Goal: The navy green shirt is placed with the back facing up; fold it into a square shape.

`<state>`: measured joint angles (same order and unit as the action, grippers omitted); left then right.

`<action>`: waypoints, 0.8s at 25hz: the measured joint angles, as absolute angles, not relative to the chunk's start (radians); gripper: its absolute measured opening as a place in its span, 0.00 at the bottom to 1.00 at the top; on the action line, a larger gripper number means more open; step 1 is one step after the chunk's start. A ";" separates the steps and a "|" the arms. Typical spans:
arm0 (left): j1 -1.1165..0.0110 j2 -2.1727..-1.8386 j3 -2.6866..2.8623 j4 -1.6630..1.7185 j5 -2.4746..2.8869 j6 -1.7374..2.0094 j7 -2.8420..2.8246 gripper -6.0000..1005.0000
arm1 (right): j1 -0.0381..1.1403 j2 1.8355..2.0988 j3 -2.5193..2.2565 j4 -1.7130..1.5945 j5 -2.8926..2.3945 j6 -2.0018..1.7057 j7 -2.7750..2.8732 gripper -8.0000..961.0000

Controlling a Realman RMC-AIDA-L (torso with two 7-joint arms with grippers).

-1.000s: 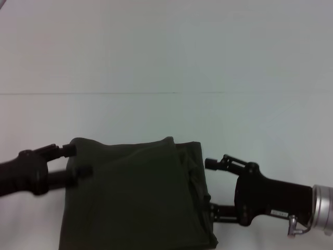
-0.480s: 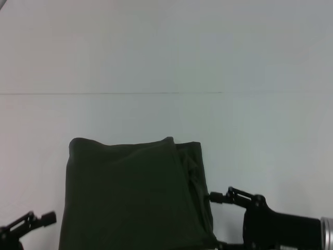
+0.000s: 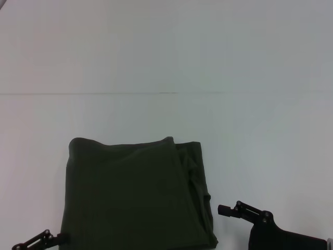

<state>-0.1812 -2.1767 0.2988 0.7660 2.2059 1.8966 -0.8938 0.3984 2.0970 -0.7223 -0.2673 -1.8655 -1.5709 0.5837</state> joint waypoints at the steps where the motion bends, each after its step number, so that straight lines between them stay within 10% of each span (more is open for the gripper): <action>1: -0.185 -2.176 0.299 0.761 2.206 1.890 -0.894 0.93 | 0.398 2.097 -0.721 -0.265 -1.865 -1.570 0.582 0.95; 20: -0.232 -2.168 0.296 0.734 2.209 1.813 -0.948 0.93 | 0.413 2.098 -0.689 -0.257 -1.860 -1.520 0.571 0.95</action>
